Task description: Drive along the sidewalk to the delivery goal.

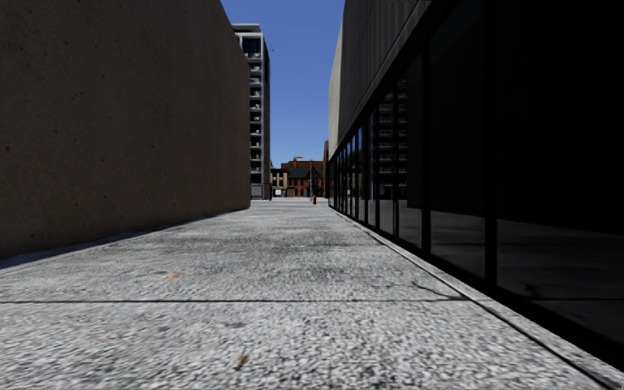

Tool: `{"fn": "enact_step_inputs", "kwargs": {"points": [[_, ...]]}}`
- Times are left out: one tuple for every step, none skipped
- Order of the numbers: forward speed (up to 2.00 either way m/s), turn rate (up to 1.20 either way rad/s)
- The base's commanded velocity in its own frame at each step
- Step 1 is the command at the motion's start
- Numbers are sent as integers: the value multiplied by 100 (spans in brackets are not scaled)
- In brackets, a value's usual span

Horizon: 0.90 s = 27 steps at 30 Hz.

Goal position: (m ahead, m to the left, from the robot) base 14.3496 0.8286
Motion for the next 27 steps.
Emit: {"fn": "enact_step_inputs", "kwargs": {"points": [[200,13],[200,16],[200,16],[200,17],[200,16],[200,0],[200,0],[200,0],[200,0],[200,0],[200,0],[200,0],[200,0],[200,0],[200,0],[200,0],[200,0],[200,6],[200,6],[200,12],[200,14],[200,14],[200,14],[200,5],[200,0],[200,0],[200,0]]}}
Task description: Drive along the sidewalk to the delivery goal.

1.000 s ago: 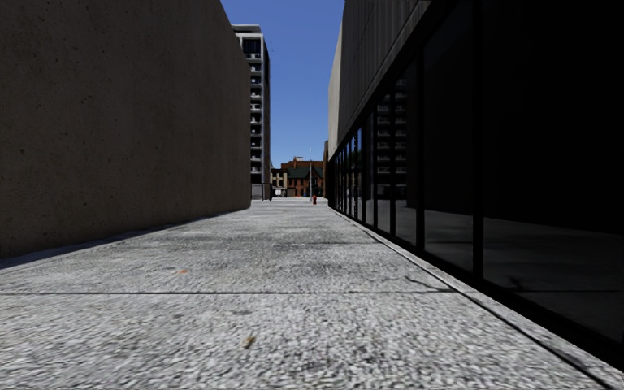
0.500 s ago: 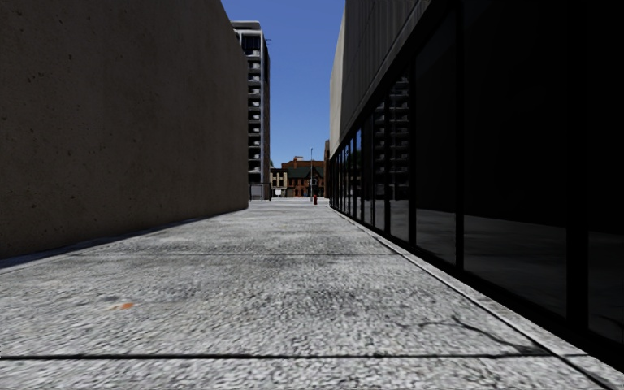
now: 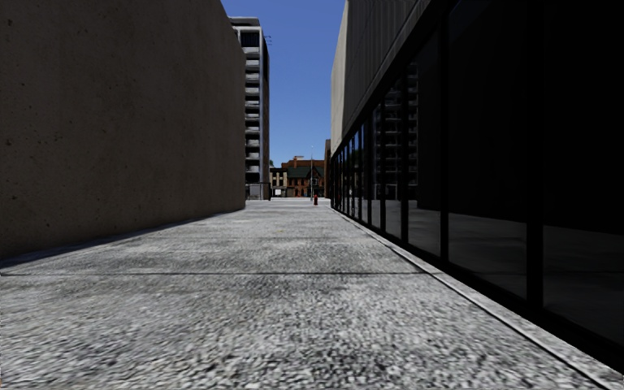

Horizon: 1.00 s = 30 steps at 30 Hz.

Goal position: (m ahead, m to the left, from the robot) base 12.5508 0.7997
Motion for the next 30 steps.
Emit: {"fn": "enact_step_inputs", "kwargs": {"points": [[200,0],[200,0],[200,0],[200,0],[200,0],[200,0],[200,18],[200,26],[200,24],[200,24],[200,3],[200,0],[200,0],[200,0],[200,0],[200,0],[200,0],[200,0],[200,8],[200,22],[200,22],[200,27],[200,12],[200,0],[200,0],[200,0],[200,0],[200,0],[200,0],[200,0]]}}
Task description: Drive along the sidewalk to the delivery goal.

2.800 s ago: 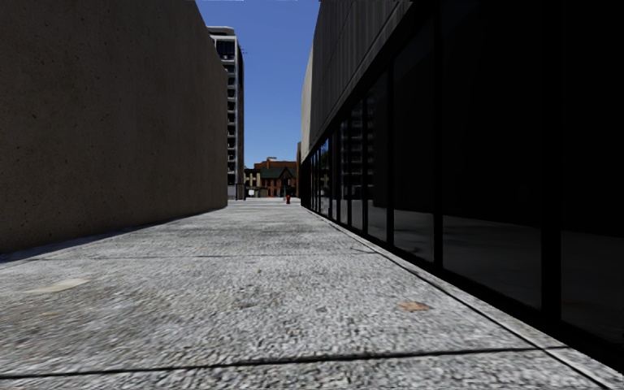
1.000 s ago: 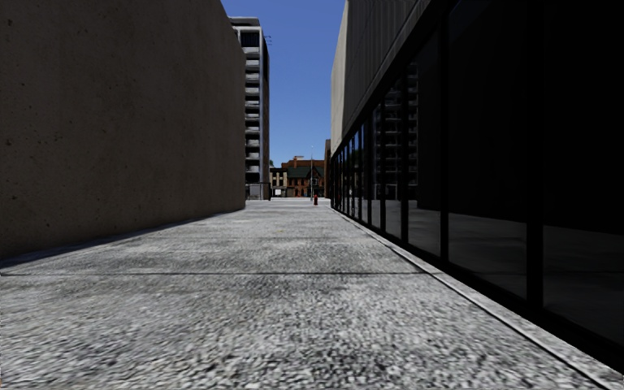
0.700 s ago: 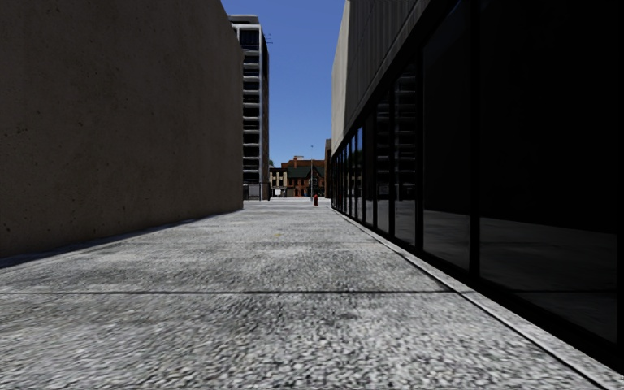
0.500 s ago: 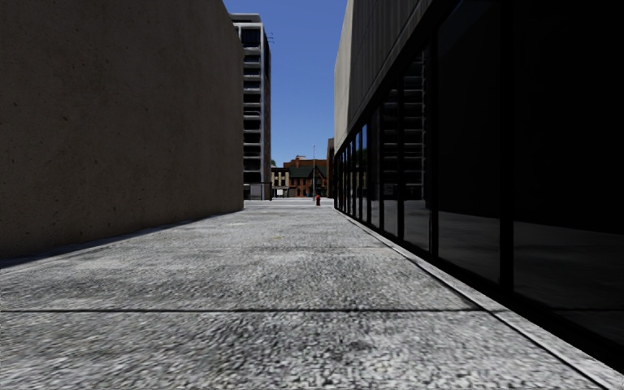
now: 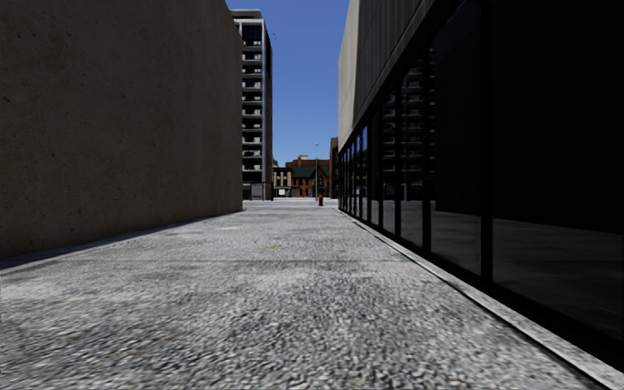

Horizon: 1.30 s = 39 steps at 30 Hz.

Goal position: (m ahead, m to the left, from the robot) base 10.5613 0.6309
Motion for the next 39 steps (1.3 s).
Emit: {"fn": "enact_step_inputs", "kwargs": {"points": [[200,0],[200,0],[200,0],[200,0],[200,0],[200,0],[200,0],[200,0],[200,0],[200,0],[200,0],[200,0],[200,0],[200,0],[200,0],[200,0],[200,0],[200,0],[200,0],[200,0],[200,0],[200,0],[200,0],[200,0],[200,0],[200,0],[200,0],[200,0],[200,0],[200,0],[200,0],[200,0],[200,0],[200,0],[200,0],[200,0],[200,0],[200,0],[200,0]]}}
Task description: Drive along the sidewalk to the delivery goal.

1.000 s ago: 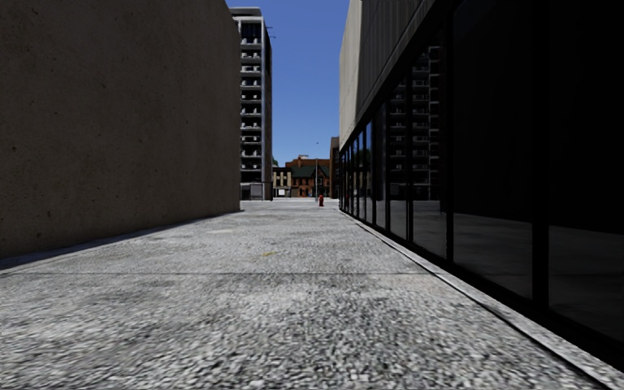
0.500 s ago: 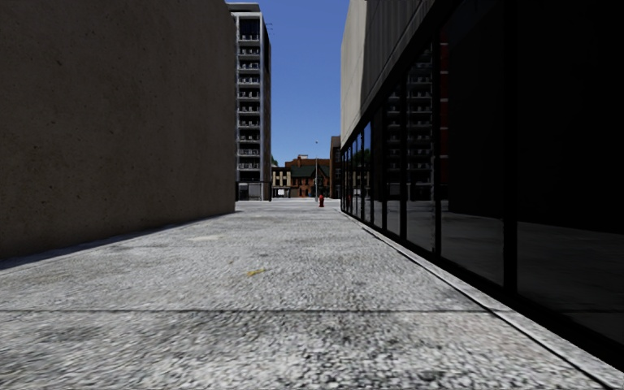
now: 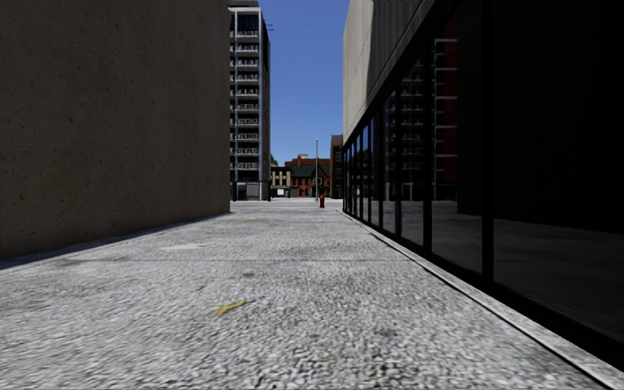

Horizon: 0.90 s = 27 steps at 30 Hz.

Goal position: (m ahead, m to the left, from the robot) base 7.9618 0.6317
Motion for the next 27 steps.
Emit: {"fn": "enact_step_inputs", "kwargs": {"points": [[200,0],[200,0],[200,0],[200,0],[200,0],[200,0],[200,0],[200,0],[200,0],[200,0],[200,0],[200,0],[200,0],[200,2],[200,7],[200,9],[200,9],[200,9],[200,10],[200,10],[200,10],[200,12],[200,12],[200,12],[200,13],[200,13],[200,13]]}}
